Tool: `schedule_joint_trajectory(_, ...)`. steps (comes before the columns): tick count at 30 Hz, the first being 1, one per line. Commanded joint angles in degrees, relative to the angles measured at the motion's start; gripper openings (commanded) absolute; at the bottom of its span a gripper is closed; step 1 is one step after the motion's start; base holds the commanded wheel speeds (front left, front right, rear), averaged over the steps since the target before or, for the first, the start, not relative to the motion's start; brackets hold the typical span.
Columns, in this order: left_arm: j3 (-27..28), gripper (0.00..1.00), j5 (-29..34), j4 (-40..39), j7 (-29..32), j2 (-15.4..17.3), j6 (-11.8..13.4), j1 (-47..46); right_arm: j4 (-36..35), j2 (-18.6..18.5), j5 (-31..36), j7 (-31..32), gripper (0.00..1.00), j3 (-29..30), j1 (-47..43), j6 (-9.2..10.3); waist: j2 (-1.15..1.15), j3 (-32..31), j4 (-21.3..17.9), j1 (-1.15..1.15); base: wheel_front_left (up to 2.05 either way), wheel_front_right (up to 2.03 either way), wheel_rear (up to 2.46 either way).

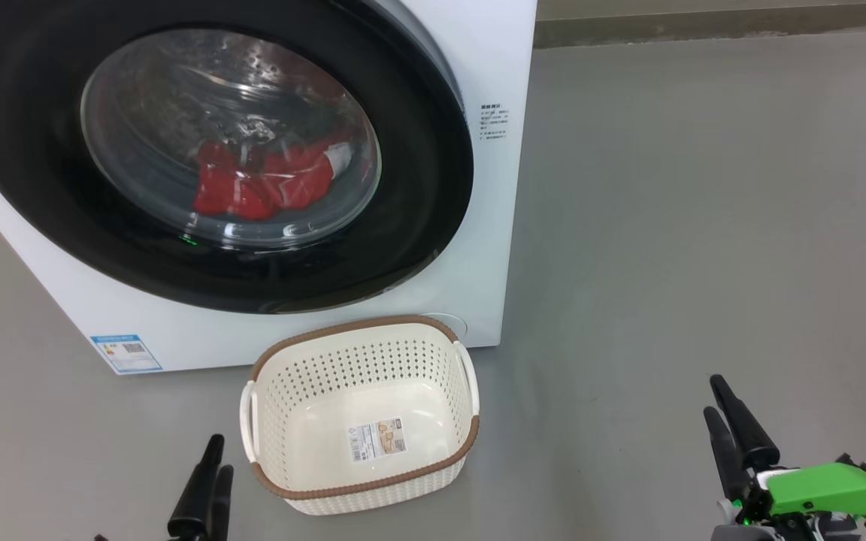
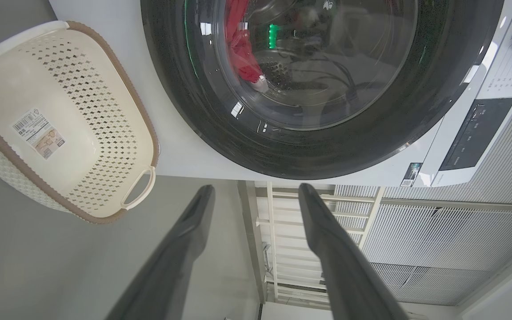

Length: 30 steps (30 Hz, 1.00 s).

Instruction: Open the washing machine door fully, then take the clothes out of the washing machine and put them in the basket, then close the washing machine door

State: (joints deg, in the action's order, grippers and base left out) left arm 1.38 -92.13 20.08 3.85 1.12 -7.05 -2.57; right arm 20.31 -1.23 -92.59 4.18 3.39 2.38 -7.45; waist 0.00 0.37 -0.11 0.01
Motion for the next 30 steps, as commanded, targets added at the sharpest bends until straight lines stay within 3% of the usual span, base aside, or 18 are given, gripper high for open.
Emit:
schedule_joint_trajectory(1, 0.0, 1.00, 0.8, -1.2, -0.5, 0.9, -0.1, -2.5, -1.3, -0.7, 0.8, -0.4, 1.00, -0.5, 2.9, 0.00, 0.00, 0.0, 0.0, -0.01, 0.00, 0.00, 0.00)
schedule_joint_trajectory(17, -0.7, 1.00, 10.3, -1.8, -3.5, 1.2, -0.1, -5.1, 0.5, -1.5, 6.1, -3.8, 1.00, -5.0, 6.8, -0.01, 0.00, 0.4, -0.1, -0.01, 0.00, 0.00, 0.00)
schedule_joint_trajectory(30, -0.6, 1.00, 20.9, -2.4, -5.6, 1.0, -0.1, -7.0, 2.9, -1.3, 15.5, -6.0, 1.00, -6.3, 9.7, -0.01, 0.00, 0.7, -0.3, -0.01, 0.00, 0.00, 0.00)
